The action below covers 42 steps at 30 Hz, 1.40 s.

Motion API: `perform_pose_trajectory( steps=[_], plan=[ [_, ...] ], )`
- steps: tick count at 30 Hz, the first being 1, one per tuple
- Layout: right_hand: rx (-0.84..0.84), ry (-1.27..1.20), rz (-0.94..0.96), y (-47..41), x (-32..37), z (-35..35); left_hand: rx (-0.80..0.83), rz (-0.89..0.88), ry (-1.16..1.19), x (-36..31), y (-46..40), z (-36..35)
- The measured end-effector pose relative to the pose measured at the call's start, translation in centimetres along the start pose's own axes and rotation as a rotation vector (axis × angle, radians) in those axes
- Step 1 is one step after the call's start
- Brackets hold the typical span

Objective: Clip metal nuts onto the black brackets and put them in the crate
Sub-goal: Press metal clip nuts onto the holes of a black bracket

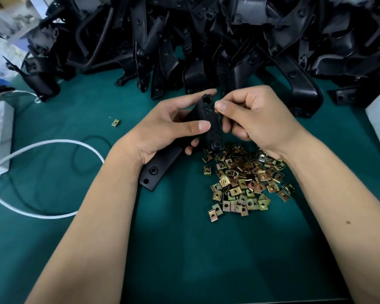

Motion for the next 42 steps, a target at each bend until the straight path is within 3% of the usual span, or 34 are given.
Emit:
perform_pose_trajectory(
  steps=[6, 10, 16, 28, 34, 37, 40, 42],
  plan=[
    [0.089, -0.017, -0.086, -0.1, -0.3, 0.2, 0.013, 0.024, -0.034, 0.1, 0.0, -0.4],
    [0.045, -0.070, -0.109, -0.2, -0.7, -0.2, -0.015, 0.002, -0.052, 0.2, -0.3, -0.6],
    [-0.164, -0.168, -0.106, -0.3, -1.0, -1.7, -0.110, -0.014, 0.028, 0.3, -0.6, -0.1],
    [-0.119, -0.099, -0.057, 0.0, -0.5, -1.1, -0.083, -0.058, -0.042, 0.5, -0.9, -0.4],
    [-0.203, 0.282, 0.154, 0.2, 0.3, -0.6, -0.195, -0.016, 0.099, 0.5, -1.0, 0.7],
    [0.034, 0.495, 0.281, 0.6, 1.3, -1.0, -0.260, 0.018, 0.256, 0.6, -0.8, 2.3],
    [0.352, 0.598, 0.246, 1.6, 1.7, -1.8, -0.307, 0.056, 0.324, 0.6, -0.6, 3.5],
    [0.440, 0.661, 0.230, 1.9, 1.6, -2.2, -0.335, 0.067, 0.355, 0.6, -0.5, 4.0]
  ],
)
Point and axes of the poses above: each hand's wrist, its own y-axis away from the middle knuckle, its own z-axis out of the back of the hand, x = y × z, the point moved 3 cm from there along -y, towards the middle knuckle, and after that the axes turned 10 degrees about -x, right-handed, at the moved point
